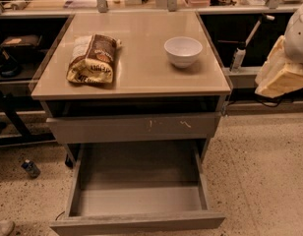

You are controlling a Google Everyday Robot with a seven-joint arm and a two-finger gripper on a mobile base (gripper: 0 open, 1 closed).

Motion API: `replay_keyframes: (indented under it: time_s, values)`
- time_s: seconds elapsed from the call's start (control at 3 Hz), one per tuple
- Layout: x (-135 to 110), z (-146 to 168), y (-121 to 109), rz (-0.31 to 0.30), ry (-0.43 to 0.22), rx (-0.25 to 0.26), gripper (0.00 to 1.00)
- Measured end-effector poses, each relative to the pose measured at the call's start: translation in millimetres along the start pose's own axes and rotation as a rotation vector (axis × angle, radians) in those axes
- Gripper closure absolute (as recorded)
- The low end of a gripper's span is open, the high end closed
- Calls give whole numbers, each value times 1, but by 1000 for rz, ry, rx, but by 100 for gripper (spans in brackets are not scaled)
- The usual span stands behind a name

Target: Close middle drawer

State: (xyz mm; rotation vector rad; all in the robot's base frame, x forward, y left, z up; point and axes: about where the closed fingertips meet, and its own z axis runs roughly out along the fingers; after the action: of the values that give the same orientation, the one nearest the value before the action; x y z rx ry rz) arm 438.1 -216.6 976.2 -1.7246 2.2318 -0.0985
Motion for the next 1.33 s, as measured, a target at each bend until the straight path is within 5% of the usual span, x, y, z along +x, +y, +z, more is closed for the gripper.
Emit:
replay_keyframes:
  time_s: [0.33,0.67,1.33]
  values:
    - [0,0,0,0,0,0,89]
    - [0,0,0,0,0,0,100]
    - [7,6,13,28,18,10,100]
